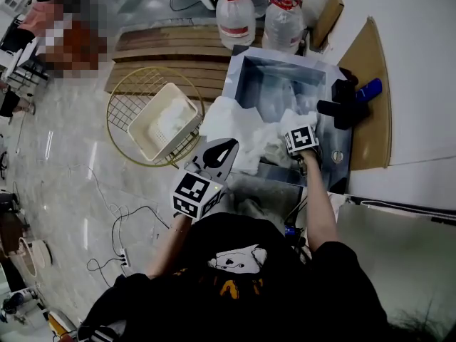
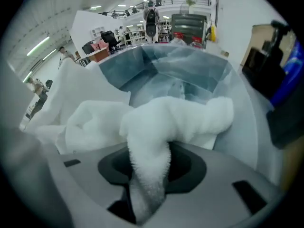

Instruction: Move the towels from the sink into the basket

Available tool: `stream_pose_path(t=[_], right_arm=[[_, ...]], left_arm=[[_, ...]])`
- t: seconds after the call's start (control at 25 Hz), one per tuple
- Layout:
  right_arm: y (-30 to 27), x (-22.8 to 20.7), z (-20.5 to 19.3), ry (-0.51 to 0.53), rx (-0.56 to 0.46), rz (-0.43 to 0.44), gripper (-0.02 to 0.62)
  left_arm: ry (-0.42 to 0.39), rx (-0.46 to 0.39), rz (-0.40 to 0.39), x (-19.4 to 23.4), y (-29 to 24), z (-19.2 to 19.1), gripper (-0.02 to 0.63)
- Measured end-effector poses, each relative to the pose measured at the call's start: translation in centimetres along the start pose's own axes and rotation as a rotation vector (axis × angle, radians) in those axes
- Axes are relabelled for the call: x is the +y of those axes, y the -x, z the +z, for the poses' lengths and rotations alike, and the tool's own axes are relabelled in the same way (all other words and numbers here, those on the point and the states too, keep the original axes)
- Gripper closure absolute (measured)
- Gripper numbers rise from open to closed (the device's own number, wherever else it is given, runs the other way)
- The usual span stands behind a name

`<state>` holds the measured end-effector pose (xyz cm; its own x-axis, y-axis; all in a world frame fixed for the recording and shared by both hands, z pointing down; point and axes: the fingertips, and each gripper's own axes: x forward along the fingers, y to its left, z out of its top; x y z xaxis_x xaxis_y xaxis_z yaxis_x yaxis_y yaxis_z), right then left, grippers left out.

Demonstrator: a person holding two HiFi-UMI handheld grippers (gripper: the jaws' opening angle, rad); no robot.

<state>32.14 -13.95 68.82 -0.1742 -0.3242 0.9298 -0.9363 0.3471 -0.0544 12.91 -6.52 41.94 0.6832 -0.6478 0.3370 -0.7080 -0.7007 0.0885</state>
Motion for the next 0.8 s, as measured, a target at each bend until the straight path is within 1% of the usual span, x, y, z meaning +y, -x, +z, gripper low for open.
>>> stream_pose_path(t=[0.04,0.12,0.24,0.4,0.6,0.8], right_arm=[[0.8,0.0,0.5,0.022,-0.040,-0.028,0.453],[2.9,0.1,1.2,0.040,-0.120,-0.076,0.470],[6.6,0.3,1.7,0.002,-0.247,-0.111,0.479],[12.0,0.7,2.6,-0.028,-0.415,-0.109,0.482],[19.1,1.8,5.3,0.021,-0.589,-0.135,0.483],[25.6,4.2,8.5,0.078,-0.767,-0.110,0.484]], left_arm=[[0.000,-0.002,-0.003,-0.1,0.0,0.1,0.588],[0.000,-0.008,-0.006,-0.1,-0.1,0.2,0.588],[-0.001,-0.013,-0.004,0.0,-0.1,0.3,0.588],[-0.003,-0.022,-0.007,-0.1,-0.2,0.4,0.588],[-0.014,-0.041,-0.012,-0.6,-0.4,0.8,0.588],[-0.024,-0.073,0.006,-0.6,0.1,2.1,0.588]])
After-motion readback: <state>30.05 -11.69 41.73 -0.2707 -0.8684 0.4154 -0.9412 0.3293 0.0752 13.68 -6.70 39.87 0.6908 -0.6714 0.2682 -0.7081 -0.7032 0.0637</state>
